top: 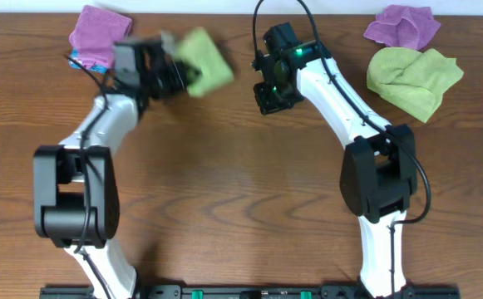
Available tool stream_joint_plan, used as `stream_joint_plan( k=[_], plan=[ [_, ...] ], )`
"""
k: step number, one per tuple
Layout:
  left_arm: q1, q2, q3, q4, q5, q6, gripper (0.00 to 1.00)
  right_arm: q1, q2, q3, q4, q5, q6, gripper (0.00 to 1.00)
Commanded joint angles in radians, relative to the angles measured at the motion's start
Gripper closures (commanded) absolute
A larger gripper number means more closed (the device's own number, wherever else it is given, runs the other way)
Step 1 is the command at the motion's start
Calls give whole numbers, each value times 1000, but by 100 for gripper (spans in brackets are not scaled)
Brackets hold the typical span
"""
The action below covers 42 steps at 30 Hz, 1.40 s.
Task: Fold the cloth
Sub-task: 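Carry the folded cloth with the left gripper onto the pink cloth stack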
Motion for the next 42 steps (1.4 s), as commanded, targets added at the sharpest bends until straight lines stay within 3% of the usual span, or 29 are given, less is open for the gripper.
stream_joint_plan(
  k=[1,5,11,17,24,35,37,38,40,41,42],
  plan=[
    [74,-34,77,116,-158,-170,94,1,10,32,-14,3,12,99],
    [151,-27,85,197,-290,-316,94,1,10,35,-16,3,12,99],
    [245,53,85,290,-285,-444,94,1,10,35,-16,3,12,99],
    [284,165,85,467,-304,-660,94,1,10,35,-32,3,12,99],
    [300,286,127,530,-233,-649,94,1,10,35,-55,3,9,98],
    [326,389,210,454,-178,-561,93,2,10,35,-90,3,9,99],
    [329,389,210,454,-166,-542,60,2,10,35,-90,3,9,98],
    [331,389,210,454,-156,-540,35,2,10,35,-90,3,9,98],
    [338,389,210,454,-126,-541,12,2,10,35,-90,3,9,98],
    [341,389,210,454,-109,-541,5,2,10,35,-90,3,10,99],
    [344,389,210,455,-91,-541,5,2,10,35,-91,3,10,99]
  ],
)
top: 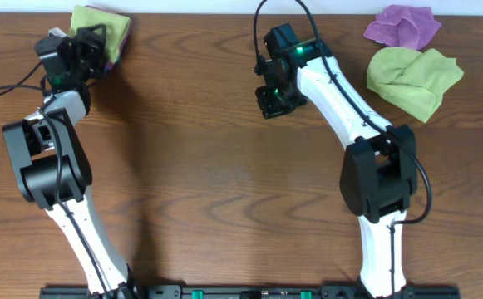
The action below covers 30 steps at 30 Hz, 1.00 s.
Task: Fold the cloth
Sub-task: 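Carry the folded cloth with the left gripper onto the pink cloth stack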
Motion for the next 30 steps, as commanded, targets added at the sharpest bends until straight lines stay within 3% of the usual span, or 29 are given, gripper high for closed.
stream_joint_plan(
  k=[1,11,30],
  plan=[
    [17,12,29,3,80,29,5,2,10,21,-3,3,10,99],
    [40,-27,29,-2,192,64,4,2,10,21,-27,3,13,99],
    [134,-233,29,-414,161,233,5,20,10,21,-32,3,13,99]
  ],
)
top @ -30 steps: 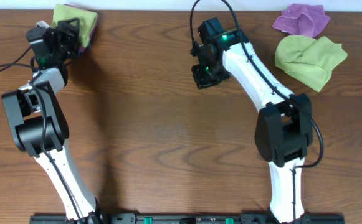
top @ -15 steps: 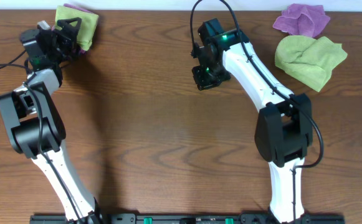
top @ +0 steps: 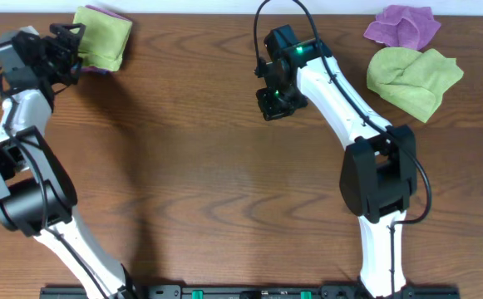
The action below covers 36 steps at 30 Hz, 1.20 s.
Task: Fold the cloth
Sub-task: 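Carry the folded cloth with the left gripper onto the pink cloth stack, then release the cloth and withdraw the left gripper toward the front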
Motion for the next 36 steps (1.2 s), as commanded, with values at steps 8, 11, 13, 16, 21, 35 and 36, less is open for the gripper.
stream_joint_plan(
  k=[8,11,13,16,21,35,36],
  plan=[
    [41,-105,19,-256,-5,187,4,31,8,23,-8,3,13,99],
    [42,-132,19,-334,-12,274,5,31,-1,32,-24,3,11,99],
    [42,-163,19,-402,-40,349,5,29,-14,41,-33,3,-1,94],
    [42,-220,19,-509,-95,479,5,25,-41,66,-63,43,-9,60],
    [38,-357,19,-732,-152,740,5,20,-127,115,-146,193,-11,16],
    [-33,-906,13,-1089,-310,1004,5,-22,-514,115,-285,306,-103,1],
    [-53,-937,10,-1103,-328,1012,5,-24,-536,114,-290,301,-103,1]
  ],
)
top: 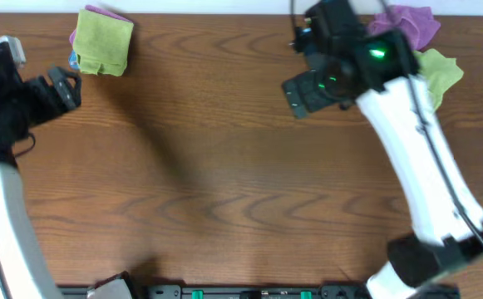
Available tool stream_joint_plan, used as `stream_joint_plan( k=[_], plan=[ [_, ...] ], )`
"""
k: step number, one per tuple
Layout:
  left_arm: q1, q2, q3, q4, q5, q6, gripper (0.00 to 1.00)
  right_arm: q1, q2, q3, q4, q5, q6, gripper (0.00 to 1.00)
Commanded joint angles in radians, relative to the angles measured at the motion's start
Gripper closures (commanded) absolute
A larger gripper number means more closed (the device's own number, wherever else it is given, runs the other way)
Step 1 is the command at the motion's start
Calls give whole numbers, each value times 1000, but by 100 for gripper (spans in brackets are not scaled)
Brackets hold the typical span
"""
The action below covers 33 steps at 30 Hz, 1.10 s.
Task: Fold the cloth
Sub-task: 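Release the cloth and withdraw the left gripper toward the front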
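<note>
A folded green cloth point(105, 41) lies at the table's far left corner, on top of a purple cloth point(100, 12) whose edge shows behind it. My left gripper point(65, 88) hangs open and empty, below and left of that stack and apart from it. My right gripper point(304, 88) is raised high over the table's far right, close to the camera. It holds nothing, and its jaws are not clear. A crumpled green cloth point(442, 71) and a crumpled purple cloth point(414, 22) lie at the far right, partly hidden by the right arm.
A small blue item point(74, 60) peeks out at the left of the folded stack. The brown wooden table point(224, 183) fills the view, with a black rail point(249, 292) along its near edge.
My left gripper has drawn back from the folded green cloth toward the left edge and nearer the camera. The right arm has risen and moved right, toward the crumpled cloths.
The left gripper first carried the folded green cloth to the right of the purple cloth at the far left. Then it held the cloth over the purple one. Then the cloth lay there with the gripper beside it. Now both arms are elsewhere.
</note>
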Motion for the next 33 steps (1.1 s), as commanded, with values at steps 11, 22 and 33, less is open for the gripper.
stream_joint_plan(
  k=[11,22,33],
  plan=[
    [-297,-469,-150,-231,-236,109,5,-16,-550,-304,25,6,-28,1],
    [-297,-698,-320,-229,-173,101,5,-13,-855,-630,89,-14,-11,1],
    [-297,-697,-320,-333,-169,91,5,-13,-853,-630,58,-16,6,1]
  ],
)
